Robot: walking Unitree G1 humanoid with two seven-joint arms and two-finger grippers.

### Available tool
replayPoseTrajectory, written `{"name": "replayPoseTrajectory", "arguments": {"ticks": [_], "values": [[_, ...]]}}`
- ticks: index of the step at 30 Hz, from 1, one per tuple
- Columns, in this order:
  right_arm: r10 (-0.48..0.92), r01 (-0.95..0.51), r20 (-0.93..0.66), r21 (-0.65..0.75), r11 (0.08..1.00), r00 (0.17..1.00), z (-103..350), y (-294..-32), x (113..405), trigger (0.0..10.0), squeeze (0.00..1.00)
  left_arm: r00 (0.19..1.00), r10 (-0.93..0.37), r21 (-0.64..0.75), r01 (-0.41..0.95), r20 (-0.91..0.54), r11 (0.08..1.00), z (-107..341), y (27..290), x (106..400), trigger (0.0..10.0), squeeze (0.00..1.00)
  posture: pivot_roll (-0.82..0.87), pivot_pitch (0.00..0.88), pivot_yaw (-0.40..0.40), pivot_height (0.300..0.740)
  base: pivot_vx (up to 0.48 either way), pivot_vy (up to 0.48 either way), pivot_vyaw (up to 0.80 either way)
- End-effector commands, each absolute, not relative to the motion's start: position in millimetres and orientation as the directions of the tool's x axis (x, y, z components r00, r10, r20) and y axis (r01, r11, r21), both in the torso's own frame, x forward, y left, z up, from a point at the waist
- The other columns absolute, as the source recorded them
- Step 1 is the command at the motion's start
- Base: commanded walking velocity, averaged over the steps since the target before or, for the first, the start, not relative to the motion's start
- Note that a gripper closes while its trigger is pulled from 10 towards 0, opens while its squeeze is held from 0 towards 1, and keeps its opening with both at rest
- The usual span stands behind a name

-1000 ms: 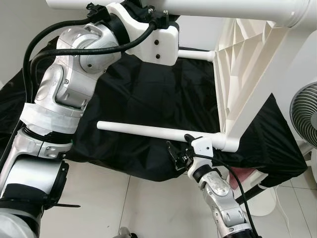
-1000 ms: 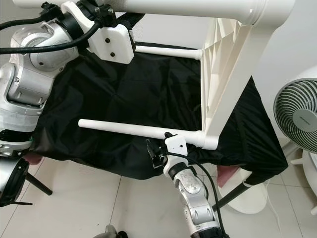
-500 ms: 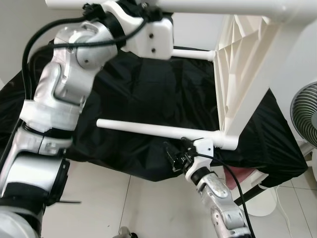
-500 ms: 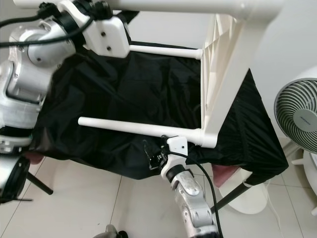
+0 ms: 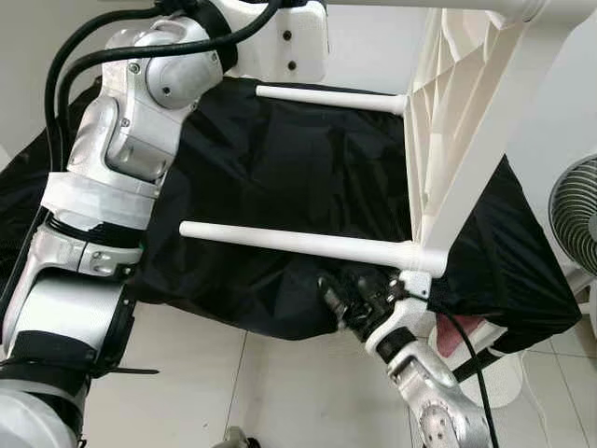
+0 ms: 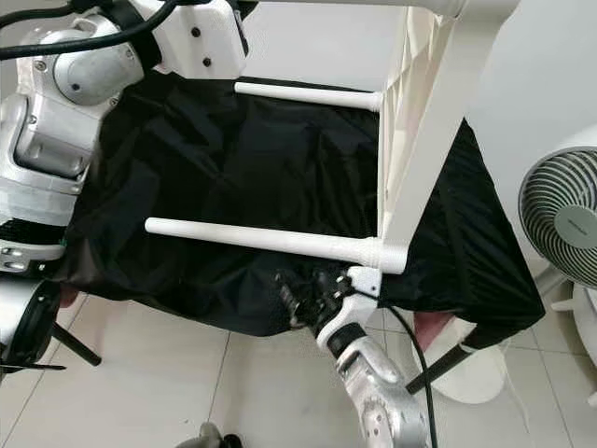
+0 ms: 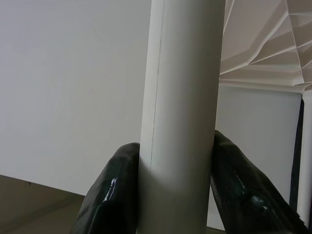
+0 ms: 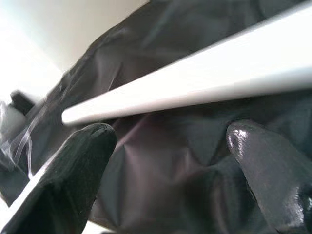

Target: Building children table

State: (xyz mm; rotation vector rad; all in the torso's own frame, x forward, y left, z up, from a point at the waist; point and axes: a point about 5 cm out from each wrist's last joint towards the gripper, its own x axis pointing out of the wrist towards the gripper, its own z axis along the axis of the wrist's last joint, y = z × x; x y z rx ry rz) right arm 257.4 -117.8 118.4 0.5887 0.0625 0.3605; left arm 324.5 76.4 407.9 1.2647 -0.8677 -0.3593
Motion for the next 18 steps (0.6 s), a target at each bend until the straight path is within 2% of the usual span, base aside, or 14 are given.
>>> {"name": "replayPoseTrajectory", "arguments": {"ticks": [1, 3, 5, 7, 13, 18], "values": [[0.345, -0.268, 0.015, 0.663, 0.699, 0.938, 111.4, -114.1, 261.0, 10.0, 0.0, 0.555, -0.578, 0.796, -0.326, 0.598, 0.511, 443.3, 86.6, 312.1, 0.0, 0.0, 0.02, 0.062, 0.024, 0.74, 0.0, 0.0, 0.0], [0.366, -0.258, 0.023, 0.752, 0.607, 0.93, 112.3, -105.8, 267.9, 10.0, 0.0, 0.552, -0.576, 0.792, -0.325, 0.603, 0.517, 445.5, 88.1, 312.0, 0.0, 0.0, 0.02, 0.061, 0.024, 0.74, 0.0, 0.0, 0.0], [0.366, -0.258, 0.023, 0.752, 0.607, 0.93, 112.3, -105.8, 267.9, 10.0, 0.0, 0.552, -0.576, 0.792, -0.325, 0.603, 0.517, 445.5, 88.1, 312.0, 0.0, 0.0, 0.02, 0.061, 0.024, 0.74, 0.0, 0.0, 0.0], [0.394, -0.232, 0.014, 0.828, 0.511, 0.919, 110.3, -95.9, 274.9, 10.0, 0.0, 0.552, -0.573, 0.79, -0.327, 0.605, 0.519, 446.0, 89.4, 311.8, 0.0, 0.0, 0.03, 0.059, 0.022, 0.74, 0.0, 0.0, 0.0], [0.392, -0.224, 0.022, 0.849, 0.479, 0.92, 113.4, -90.1, 284.3, 10.0, 0.0, 0.555, -0.572, 0.791, -0.33, 0.604, 0.515, 445.9, 89.8, 311.8, 0.0, 0.0, 0.04, 0.058, 0.02, 0.74, 0.0, 0.0, 0.0], [0.357, -0.265, 0.104, 0.859, 0.438, 0.928, 130.6, -86.0, 300.7, 10.0, 0.0, 0.557, -0.574, 0.794, -0.328, 0.6, 0.512, 445.7, 90.1, 311.3, 0.0, 0.0, 0.04, 0.057, 0.017, 0.74, 0.0, 0.0, 0.0]]}}
